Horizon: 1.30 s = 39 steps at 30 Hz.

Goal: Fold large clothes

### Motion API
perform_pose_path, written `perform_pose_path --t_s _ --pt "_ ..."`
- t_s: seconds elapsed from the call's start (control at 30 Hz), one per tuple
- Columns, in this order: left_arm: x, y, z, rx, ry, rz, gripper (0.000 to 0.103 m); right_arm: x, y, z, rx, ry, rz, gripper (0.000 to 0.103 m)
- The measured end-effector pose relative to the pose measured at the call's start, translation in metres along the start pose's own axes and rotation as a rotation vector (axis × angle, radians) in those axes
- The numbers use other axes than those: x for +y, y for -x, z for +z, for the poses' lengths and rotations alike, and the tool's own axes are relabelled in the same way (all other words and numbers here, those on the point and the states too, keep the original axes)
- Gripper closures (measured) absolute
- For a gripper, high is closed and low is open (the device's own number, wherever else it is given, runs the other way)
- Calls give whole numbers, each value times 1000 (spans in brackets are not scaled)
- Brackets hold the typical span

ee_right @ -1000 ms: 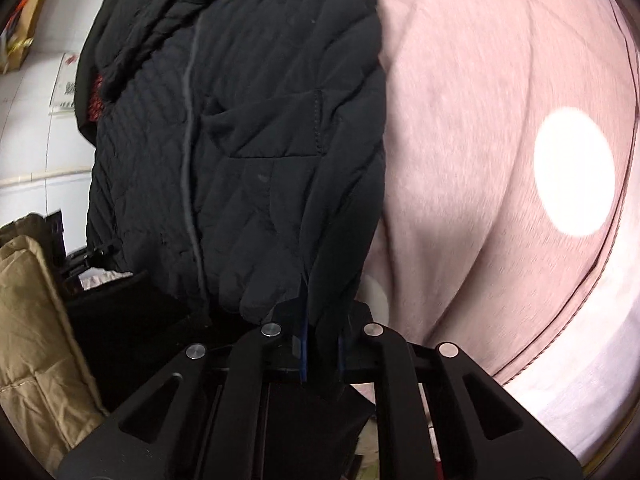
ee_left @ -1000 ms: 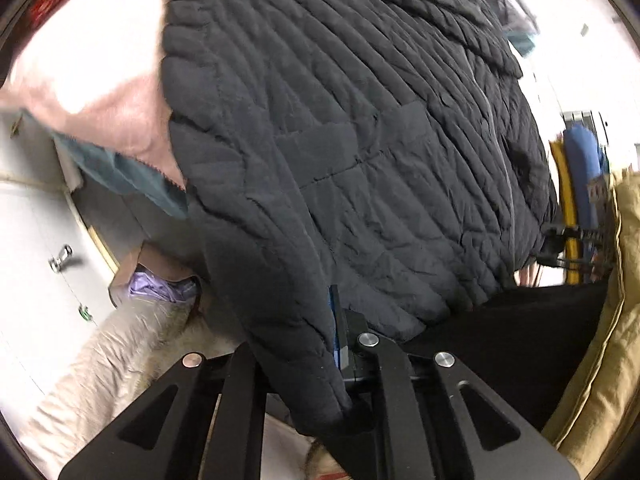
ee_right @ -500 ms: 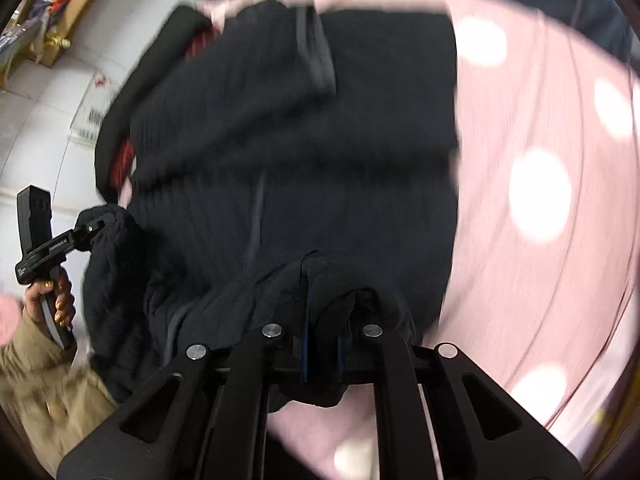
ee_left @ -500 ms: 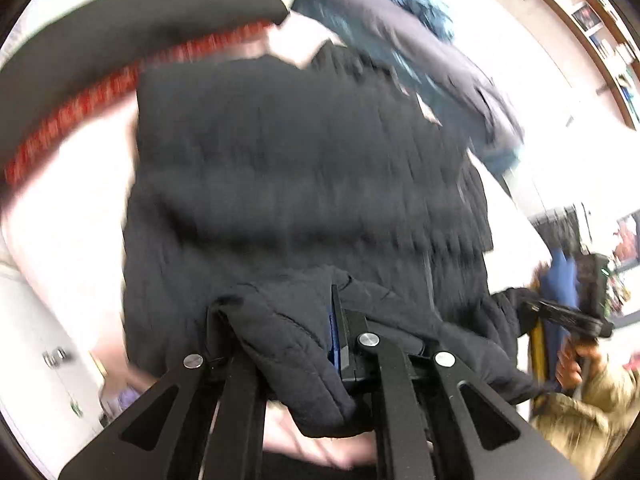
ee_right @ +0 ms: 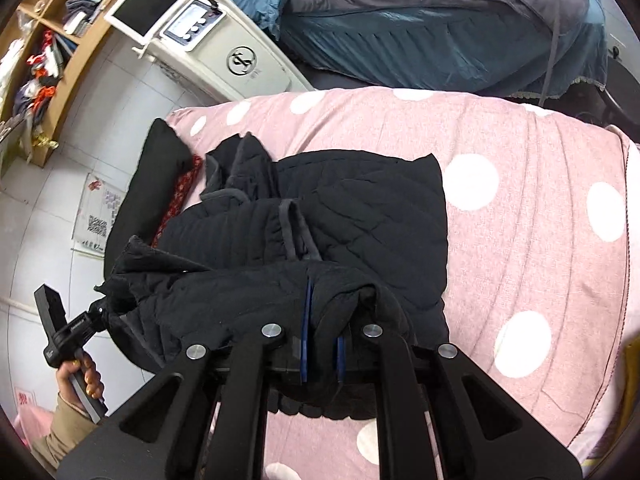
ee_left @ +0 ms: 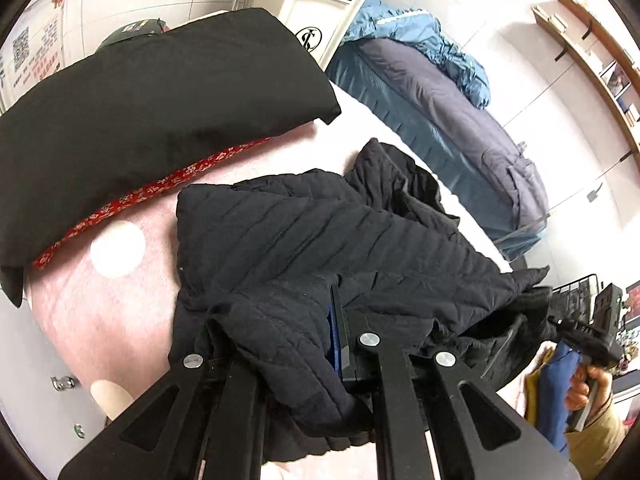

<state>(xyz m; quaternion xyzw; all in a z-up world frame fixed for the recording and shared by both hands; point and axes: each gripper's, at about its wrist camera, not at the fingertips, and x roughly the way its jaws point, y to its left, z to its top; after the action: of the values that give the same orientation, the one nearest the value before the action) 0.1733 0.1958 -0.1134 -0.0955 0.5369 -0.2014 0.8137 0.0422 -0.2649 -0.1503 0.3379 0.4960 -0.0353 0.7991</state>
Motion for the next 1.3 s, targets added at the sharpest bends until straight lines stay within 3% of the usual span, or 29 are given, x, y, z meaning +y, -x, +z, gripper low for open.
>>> perform_pose_path --t_s 0.17,0.37,0.53,0.67,0.9,1.13,1.3 --pt "4 -28 18 41 -6 2 94 -5 -16 10 16 -65 -19 93" --pt "-20 -59 74 57 -92 1 94 -9 -32 43 3 -98 -63 93" --pt "-25 -104 105 114 -101 36 93 -17 -52 73 10 -168 -72 93" --pt "-13 -137 106 162 -57 31 91 -25 -75 80 33 -230 -83 93" --pt "7 -162 104 202 29 -26 90 -40 -109 81 71 -305 -93 93" --pt "19 -162 110 235 138 -98 88 -53 -121 76 77 -400 -59 88" --pt "12 -136 114 220 136 -123 81 -67 -116 70 77 -516 38 84"
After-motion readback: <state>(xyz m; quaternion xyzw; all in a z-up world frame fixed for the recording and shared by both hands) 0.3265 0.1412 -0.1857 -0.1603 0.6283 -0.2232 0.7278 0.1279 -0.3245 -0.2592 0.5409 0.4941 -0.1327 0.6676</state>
